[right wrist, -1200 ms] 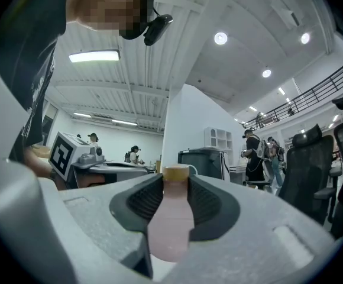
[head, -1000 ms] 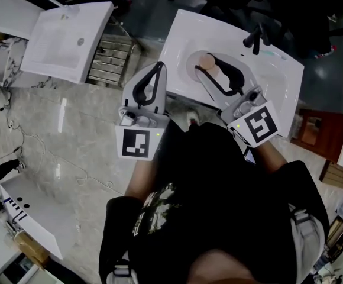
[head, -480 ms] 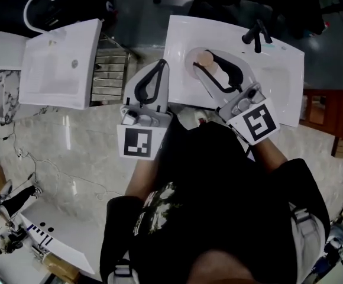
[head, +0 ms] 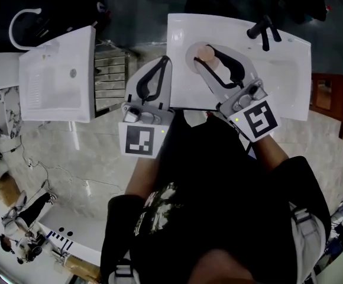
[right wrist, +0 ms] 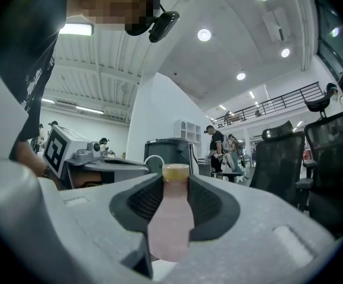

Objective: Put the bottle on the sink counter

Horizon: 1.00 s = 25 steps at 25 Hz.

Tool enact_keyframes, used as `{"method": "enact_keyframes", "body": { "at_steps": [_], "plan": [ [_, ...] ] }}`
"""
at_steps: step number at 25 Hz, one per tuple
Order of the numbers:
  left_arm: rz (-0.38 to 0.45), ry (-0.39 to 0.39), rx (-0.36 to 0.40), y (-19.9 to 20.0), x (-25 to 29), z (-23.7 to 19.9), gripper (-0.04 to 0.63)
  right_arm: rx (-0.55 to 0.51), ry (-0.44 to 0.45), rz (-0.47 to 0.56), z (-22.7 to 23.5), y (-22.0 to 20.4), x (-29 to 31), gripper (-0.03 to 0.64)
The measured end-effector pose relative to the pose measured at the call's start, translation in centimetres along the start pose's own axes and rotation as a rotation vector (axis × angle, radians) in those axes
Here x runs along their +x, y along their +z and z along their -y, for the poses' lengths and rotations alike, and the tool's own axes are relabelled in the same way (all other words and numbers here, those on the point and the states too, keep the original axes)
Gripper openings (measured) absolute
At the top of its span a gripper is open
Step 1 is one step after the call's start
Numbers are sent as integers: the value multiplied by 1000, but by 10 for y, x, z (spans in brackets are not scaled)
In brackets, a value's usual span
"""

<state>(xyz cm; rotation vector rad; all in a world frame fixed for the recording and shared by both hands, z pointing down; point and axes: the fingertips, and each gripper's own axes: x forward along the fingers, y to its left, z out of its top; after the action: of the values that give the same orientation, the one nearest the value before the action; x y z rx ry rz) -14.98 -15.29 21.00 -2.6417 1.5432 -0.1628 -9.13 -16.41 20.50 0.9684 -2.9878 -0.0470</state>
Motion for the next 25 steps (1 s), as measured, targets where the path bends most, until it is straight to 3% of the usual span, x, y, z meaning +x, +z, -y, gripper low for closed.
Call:
{"method": "enact_keyframes", "body": {
  "at_steps": [6,15,25],
  "plan": [
    [-25,-69,-11,-28,34,-17,14,32,-74,-17,29,-20,24,121],
    [-37,-155,-48,-77,80,-45,14,37,-159,-123,63,-70,62,121],
    [-85,-293,-69,-150,126,-63,14,60,-259,-212,97,-151,104,121]
  ]
}}
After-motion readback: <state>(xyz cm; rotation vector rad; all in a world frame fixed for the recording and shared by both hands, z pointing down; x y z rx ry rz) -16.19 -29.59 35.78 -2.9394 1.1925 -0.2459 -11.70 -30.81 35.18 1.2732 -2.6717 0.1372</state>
